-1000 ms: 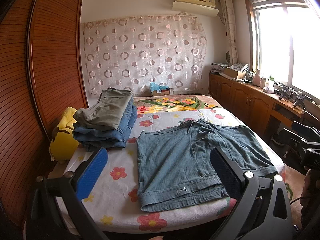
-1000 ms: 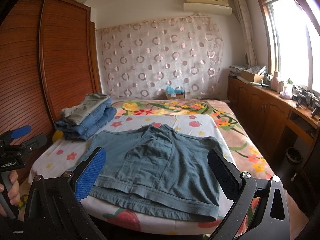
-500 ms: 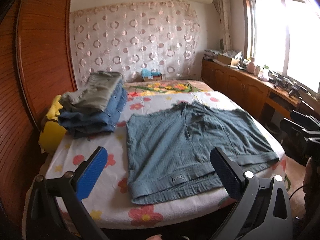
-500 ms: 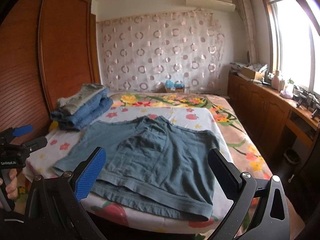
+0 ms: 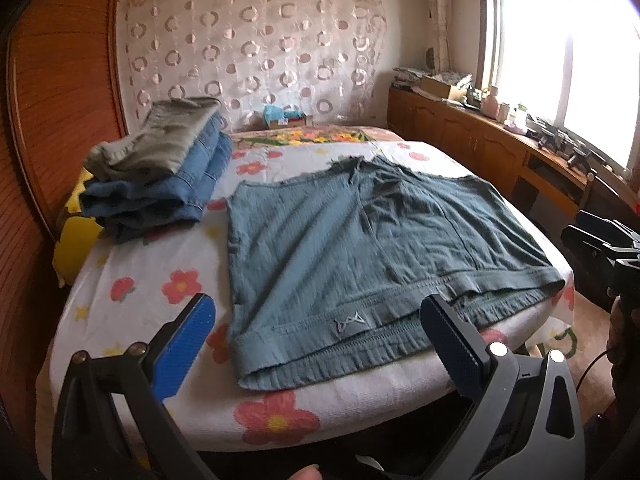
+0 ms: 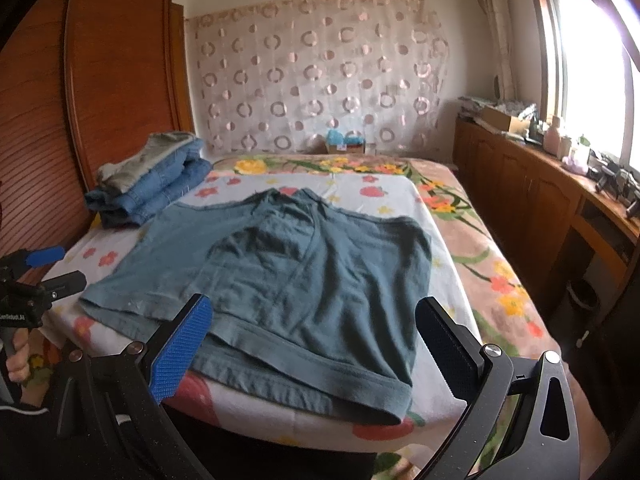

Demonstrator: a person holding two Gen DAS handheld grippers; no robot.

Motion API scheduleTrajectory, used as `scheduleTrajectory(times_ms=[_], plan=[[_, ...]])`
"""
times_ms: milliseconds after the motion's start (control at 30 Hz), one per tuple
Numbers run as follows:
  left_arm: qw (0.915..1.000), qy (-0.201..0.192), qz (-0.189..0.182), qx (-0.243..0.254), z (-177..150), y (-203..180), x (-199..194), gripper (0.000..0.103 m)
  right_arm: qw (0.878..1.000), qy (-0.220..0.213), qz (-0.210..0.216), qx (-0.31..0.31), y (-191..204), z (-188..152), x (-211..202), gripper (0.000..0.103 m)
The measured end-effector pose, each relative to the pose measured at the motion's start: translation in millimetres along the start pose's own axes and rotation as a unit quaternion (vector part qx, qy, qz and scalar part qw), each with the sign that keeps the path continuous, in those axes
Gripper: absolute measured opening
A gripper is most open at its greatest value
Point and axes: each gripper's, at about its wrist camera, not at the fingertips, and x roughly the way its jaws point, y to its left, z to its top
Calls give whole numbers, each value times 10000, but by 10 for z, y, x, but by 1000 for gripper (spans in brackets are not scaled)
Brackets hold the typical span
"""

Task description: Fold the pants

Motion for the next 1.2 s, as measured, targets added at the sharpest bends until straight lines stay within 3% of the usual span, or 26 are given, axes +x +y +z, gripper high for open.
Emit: scheduleTrajectory(times_ms=[300,700,767,967,1100,1200], plan=[[9975,405,-439,373,-71,-125,239,99,9993,379,75,13,-131,-158,154,103],[9855,890,-902,1132,-16,-406,580,76,9986,531,74,48,-224,-197,243,103],[9823,997,-985,1246,-22,-446,603,63,9985,542,83,87,-242,-206,246,103],[9757,1112,-1010,1597,-12,-585,708,47,9983,569,111,115,-250,-207,276,103],[9727,1112,-1010,1770,15,-642,770,43,9982,572,122,110,-242,-203,286,103],[9710,1080,-1120,1813,17,-666,765,29,9982,575,118,122,-246,-206,292,103]])
